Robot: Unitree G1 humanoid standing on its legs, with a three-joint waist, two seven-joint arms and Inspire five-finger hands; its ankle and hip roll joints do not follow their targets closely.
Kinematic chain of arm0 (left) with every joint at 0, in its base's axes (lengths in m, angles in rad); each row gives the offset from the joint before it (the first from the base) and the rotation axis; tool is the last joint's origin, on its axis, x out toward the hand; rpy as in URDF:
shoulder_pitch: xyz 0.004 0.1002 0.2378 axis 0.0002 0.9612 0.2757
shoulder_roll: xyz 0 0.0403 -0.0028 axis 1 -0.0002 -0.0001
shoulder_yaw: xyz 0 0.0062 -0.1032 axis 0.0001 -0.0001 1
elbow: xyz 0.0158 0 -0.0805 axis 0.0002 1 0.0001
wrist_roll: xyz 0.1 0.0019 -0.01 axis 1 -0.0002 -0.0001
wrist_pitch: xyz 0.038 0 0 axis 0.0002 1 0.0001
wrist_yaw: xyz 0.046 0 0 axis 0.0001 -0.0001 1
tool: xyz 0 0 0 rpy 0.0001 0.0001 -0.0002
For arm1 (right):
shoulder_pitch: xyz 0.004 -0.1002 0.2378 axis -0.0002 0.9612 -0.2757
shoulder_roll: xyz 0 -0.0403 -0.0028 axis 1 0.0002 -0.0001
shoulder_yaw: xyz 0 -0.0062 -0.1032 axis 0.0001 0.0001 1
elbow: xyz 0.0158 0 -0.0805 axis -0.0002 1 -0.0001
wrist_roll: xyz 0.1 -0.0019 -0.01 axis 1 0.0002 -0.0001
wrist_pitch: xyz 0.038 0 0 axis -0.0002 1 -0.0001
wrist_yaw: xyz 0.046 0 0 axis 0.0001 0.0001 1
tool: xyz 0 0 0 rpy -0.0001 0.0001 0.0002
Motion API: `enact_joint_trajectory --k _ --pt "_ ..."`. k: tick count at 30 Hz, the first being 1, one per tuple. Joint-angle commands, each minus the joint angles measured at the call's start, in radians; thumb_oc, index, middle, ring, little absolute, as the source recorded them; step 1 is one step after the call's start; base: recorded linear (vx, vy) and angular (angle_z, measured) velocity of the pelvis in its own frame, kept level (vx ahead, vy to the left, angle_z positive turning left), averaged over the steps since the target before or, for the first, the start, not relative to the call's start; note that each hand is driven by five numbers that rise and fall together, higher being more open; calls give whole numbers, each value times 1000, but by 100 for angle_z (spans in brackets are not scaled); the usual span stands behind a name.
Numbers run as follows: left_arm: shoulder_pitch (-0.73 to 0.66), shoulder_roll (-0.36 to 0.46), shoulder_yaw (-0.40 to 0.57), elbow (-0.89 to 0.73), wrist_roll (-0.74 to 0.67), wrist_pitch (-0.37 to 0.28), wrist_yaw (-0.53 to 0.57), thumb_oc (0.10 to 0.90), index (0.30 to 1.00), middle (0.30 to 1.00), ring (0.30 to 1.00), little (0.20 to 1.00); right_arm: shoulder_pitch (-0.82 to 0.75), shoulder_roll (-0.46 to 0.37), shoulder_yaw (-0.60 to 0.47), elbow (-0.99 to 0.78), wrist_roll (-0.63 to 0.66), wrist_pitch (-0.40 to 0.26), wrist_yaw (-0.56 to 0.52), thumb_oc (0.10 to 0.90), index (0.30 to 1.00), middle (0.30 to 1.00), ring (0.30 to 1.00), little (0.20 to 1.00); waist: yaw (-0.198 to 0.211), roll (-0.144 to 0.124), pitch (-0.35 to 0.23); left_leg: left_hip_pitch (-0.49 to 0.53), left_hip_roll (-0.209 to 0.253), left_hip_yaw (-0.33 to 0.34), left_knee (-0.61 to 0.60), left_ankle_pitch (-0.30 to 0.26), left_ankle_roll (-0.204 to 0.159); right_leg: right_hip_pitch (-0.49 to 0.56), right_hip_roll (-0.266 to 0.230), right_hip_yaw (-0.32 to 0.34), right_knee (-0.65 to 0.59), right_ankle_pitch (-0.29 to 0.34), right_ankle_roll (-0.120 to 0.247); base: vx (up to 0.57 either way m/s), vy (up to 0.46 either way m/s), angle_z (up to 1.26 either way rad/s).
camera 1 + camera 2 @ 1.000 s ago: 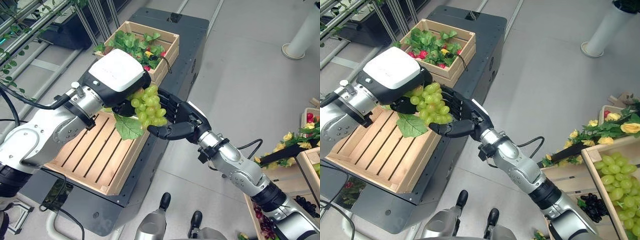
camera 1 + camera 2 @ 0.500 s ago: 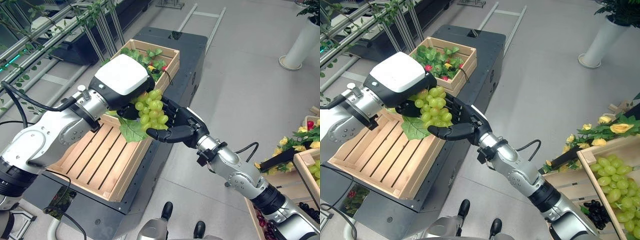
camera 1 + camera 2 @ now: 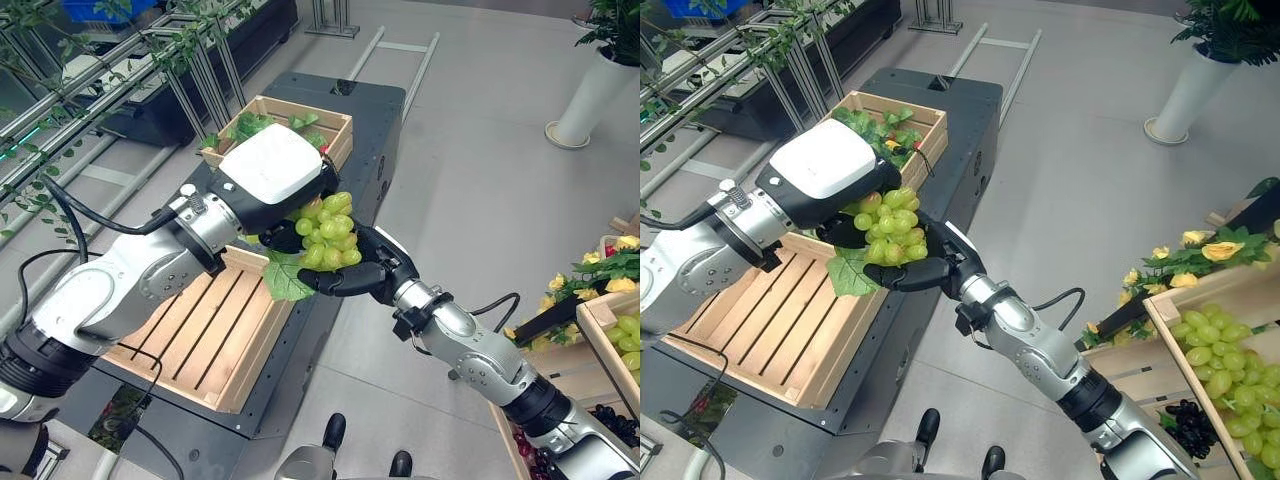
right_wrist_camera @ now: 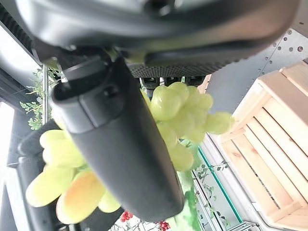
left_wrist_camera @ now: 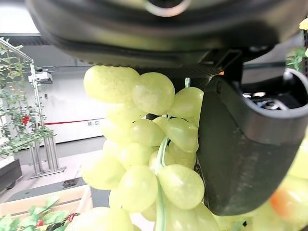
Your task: Pick up the fruits from the basket on one side to the basket on the other side
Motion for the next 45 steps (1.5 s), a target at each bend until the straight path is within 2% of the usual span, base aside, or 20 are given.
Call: enact_joint_trajectory --k 1,12,17,19,20,21,24,28,34,35,36,38,41,42,45 --pt "-31 -64 40 11 -78 -15 31 400 300 300 300 300 18 59 -21 -14 0 -79 1 400 300 300 300 300 -10 -34 -179 22 -60 32 -3 -72 47 -48 -25 -3 -1 75 22 0 0 0" --pt "-1 -63 30 -3 -54 -16 -55 400 300 300 300 300 77 31 -53 -26 0 -90 15 400 300 300 300 300 -27 -30 -182 30 -56 51 -3 -75 49 -46 -28 6 -2 80 28 0 0 0" --pt "23 -67 43 1 -26 -15 -39 400 300 300 300 300 108 21 -84 -31 -22 -101 -9 400 300 300 300 300 -37 -30 -184 31 -53 63 -3 -78 49 -49 -29 12 -2 81 30 0 0 0" --pt "40 -69 57 3 -2 -22 -21 453 380 380 380 380 125 19 -99 -28 -48 -114 -17 400 300 300 300 300 -41 -31 -186 33 -52 68 -3 -80 50 -50 -29 17 -2 82 30 0 0 0" --pt "61 -69 76 3 15 -22 -10 591 587 587 587 587 140 14 -117 -32 -59 -118 -16 400 300 300 300 300 -46 -30 -186 34 -50 73 -3 -82 50 -52 -28 22 -2 82 31 0 0 0" --pt "76 -68 92 3 16 -21 2 800 900 900 900 900 150 9 -132 -38 -64 -116 -15 400 300 300 300 300 -50 -30 -186 34 -49 76 -3 -83 51 -53 -28 26 -2 83 32 -2 38 -1" --pt "135 -79 152 6 20 -32 52 800 900 900 900 900 187 0 -180 -52 -104 -126 -20 400 300 300 300 300 -61 -32 -188 37 -46 86 -3 -88 52 -56 -25 40 -2 83 32 -3 32 -4" --pt "192 -108 213 19 -48 -32 90 800 900 900 900 900 225 -10 -238 -65 -135 -147 -12 400 300 300 300 300 -84 -34 -187 41 -41 104 -3 -96 55 -63 -20 67 -2 85 30 -6 40 -24" --pt "276 -217 307 10 -344 -44 73 800 900 900 900 900 271 -14 -322 -95 -191 -162 20 400 300 300 300 300 -115 -35 -176 57 -35 131 -3 -109 63 -67 -9 117 -2 89 28 -8 55 -36" --pt "281 -234 313 7 -406 -44 59 800 900 900 900 900 273 -12 -329 -96 -195 -164 21 400 300 300 300 300 -119 -35 -174 62 -35 134 -3 -112 64 -66 -8 121 -2 89 28 -5 36 -29" --pt "287 -259 318 0 -527 -51 52 800 900 900 900 900 276 -10 -337 -100 -203 -172 16 400 300 300 300 300 -124 -36 -172 65 -35 139 -3 -114 65 -64 -6 127 -2 90 27 -6 38 -40" --pt "299 -345 314 -13 -688 -66 38 800 900 900 900 900 287 8 -354 -112 -239 -175 2 400 300 300 300 300 -136 -38 -169 70 -36 144 -3 -119 71 -63 -1 141 -2 90 26 -3 38 -37" --pt "295 -437 285 -28 -809 -97 27 800 900 900 900 900 290 20 -365 -124 -257 -189 -2 400 300 300 300 300 -152 -39 -161 75 -36 151 -3 -124 76 -63 3 152 -2 93 23 -8 32 -23" --pt "286 -492 258 -28 -884 -110 9 800 900 900 900 900 283 28 -367 -125 -271 -199 -6 400 300 300 300 300 -162 -40 -157 80 -36 156 -3 -128 77 -64 6 161 0 93 21 -5 29 -31" --pt "264 -567 202 -13 -959 -117 -6 800 900 900 900 900 257 35 -366 -133 -270 -213 -5 400 300 300 300 300 -181 -44 -150 88 -35 169 -3 -136 80 -66 11 180 5 94 20 -9 27 -26"
